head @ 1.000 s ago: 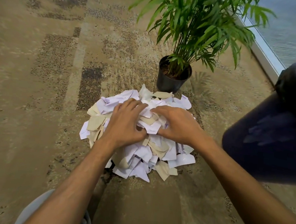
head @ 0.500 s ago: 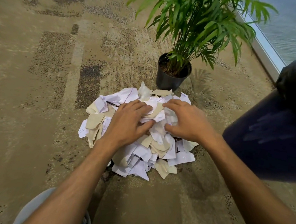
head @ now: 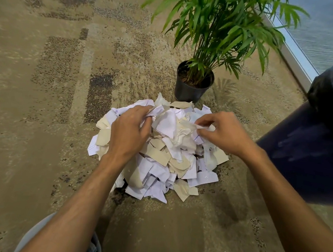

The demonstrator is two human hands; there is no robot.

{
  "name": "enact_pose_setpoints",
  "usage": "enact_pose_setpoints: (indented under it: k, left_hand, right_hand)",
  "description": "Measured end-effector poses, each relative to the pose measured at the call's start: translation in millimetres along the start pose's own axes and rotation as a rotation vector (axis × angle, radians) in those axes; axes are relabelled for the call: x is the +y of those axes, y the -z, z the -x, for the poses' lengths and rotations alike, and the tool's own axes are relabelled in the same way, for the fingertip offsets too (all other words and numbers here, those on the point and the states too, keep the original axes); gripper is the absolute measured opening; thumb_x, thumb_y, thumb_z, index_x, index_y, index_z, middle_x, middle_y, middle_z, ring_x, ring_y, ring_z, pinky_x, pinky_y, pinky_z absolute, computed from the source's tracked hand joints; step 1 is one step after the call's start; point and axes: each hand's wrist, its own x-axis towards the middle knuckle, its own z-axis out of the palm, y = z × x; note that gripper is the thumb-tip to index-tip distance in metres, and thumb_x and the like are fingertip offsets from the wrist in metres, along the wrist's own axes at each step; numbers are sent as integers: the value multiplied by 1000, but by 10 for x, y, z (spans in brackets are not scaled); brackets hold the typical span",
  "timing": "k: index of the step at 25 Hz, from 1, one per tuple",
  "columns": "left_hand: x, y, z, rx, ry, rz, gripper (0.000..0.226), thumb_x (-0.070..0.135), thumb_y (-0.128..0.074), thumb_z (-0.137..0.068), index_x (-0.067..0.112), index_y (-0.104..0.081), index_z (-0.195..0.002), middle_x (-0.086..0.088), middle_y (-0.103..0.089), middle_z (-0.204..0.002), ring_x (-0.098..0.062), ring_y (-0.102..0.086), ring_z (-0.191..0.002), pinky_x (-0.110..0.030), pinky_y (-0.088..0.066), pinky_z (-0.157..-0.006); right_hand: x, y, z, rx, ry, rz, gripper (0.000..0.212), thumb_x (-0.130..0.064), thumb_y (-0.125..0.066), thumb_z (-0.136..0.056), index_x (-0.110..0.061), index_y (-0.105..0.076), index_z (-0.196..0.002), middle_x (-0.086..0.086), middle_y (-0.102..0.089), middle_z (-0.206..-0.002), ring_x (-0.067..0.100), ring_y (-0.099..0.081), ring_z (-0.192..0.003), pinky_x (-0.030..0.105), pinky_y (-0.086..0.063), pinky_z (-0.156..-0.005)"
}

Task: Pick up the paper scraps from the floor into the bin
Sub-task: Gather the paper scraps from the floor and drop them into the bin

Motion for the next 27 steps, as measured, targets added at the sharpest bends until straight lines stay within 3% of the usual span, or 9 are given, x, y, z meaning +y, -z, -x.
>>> enact_pose_setpoints:
  k: [2,7,11,13,15,18,22,24,27]
  left_hand:
    - [-14,-5,-8,1,10,-47,28,18,-52,-90,12,-67,-113,-3,-67,-108,-25,-64,-91,-34,-50,-66]
    - [-26,-17,3,-24,24,-140,27,13,-58,-89,9,-67,-114,-9,-61,-111,-28,-61,-92,-36,-49,-60]
    - [-41,-40,16,-90,49,-164,27,16,-55,-90,7,-67,-113,-7,-60,-107,-28,-58,-95,-39,-51,-64]
    - [-41,-49,15,-140,75,-180,26,19,-55,-91,7,-68,-110,-6,-61,-104,-28,-57,-96,-43,-52,-66]
    - [-36,-49,17,-174,89,-195,25,21,-54,-92,7,-69,-106,-5,-61,-100,-28,-57,-92,-43,-51,-65]
    - [-29,-39,16,-179,81,-195,25,21,-54,-92,6,-70,-105,-6,-61,-97,-28,-58,-89,-42,-50,-67]
    - [-26,-44,13,-171,66,-162,24,19,-56,-91,2,-70,-100,-10,-61,-90,-30,-58,-83,-40,-46,-66]
    - [-30,-47,12,-169,60,-147,23,18,-56,-90,0,-70,-95,-10,-59,-85,-30,-57,-78,-40,-46,-65]
    - [-40,-51,13,-159,63,-124,21,17,-56,-89,0,-69,-88,-10,-58,-80,-29,-55,-74,-41,-45,-63]
  right_hand:
    - [-39,87,-38,33,-4,-13,21,-23,-69,-83,-18,-75,-103,-6,-73,-96,5,-65,-82,30,-56,-78]
    - [-186,-50,-209,256,120,200,18,-25,-71,-81,-18,-72,-98,-3,-67,-88,11,-59,-75,37,-50,-84]
    - [-372,-425,-318,244,311,367,12,-11,-68,-82,-8,-71,-94,6,-62,-89,18,-55,-63,30,-48,-58]
    - [-362,-585,-319,182,349,403,14,-8,-65,-84,-6,-71,-97,10,-62,-104,26,-60,-72,32,-47,-52]
    - [-326,-636,-293,99,279,330,24,-13,-60,-90,-8,-69,-112,8,-59,-121,27,-62,-92,34,-49,-58]
    - [-290,-626,-223,17,182,176,47,-40,-56,-92,-11,-60,-130,4,-55,-131,24,-57,-111,38,-52,-80]
    - [-319,-649,-179,-30,109,253,71,-66,-55,-85,-18,-53,-137,5,-44,-145,23,-45,-127,40,-45,-96]
    - [-332,-678,-203,-13,80,309,66,-64,-56,-86,-23,-52,-138,6,-42,-147,25,-43,-130,41,-45,-95]
    - [-335,-649,-259,-7,84,284,56,-58,-55,-90,-24,-55,-134,2,-54,-133,25,-56,-114,38,-49,-79]
